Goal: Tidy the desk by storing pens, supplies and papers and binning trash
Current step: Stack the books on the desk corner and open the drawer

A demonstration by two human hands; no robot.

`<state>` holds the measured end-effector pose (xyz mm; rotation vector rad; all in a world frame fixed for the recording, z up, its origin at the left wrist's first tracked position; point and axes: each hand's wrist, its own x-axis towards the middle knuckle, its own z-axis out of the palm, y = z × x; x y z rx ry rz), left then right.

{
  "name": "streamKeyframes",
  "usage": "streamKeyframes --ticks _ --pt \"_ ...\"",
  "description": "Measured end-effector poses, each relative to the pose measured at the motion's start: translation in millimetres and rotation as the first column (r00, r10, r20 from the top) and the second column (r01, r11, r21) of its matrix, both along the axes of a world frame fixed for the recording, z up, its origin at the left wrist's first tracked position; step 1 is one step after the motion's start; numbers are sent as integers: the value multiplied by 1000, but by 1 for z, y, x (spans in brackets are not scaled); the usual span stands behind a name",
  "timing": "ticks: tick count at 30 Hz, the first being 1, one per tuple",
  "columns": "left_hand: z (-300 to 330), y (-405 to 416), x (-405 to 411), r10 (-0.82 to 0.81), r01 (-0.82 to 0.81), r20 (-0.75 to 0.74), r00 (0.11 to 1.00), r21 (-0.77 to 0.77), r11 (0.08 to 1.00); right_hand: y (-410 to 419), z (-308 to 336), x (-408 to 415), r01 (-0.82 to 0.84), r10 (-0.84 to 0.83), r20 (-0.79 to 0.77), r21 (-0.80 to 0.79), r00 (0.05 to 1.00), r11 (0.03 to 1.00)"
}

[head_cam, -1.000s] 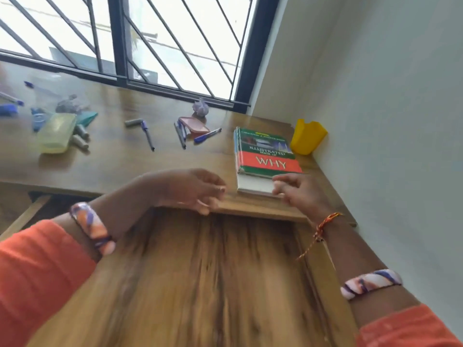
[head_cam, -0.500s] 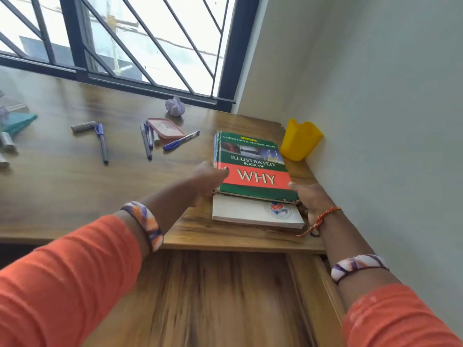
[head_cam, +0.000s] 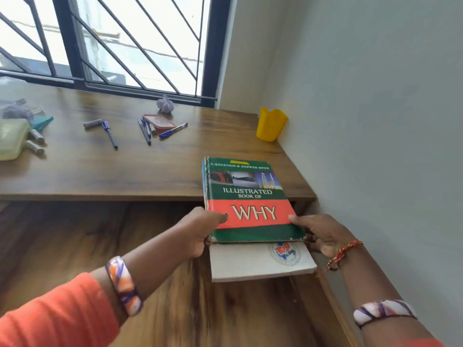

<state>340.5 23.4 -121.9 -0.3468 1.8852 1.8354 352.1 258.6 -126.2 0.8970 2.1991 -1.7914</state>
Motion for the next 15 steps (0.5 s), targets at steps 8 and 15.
streamKeyframes --ticks 8,15 --pt "4 -10 63 -32 1 123 992 243 970 -6 11 93 54 -79 -84 -262 993 963" --pt "36 -31 103 -208 89 269 940 393 915 -6 38 137 3 -74 -167 -392 983 920"
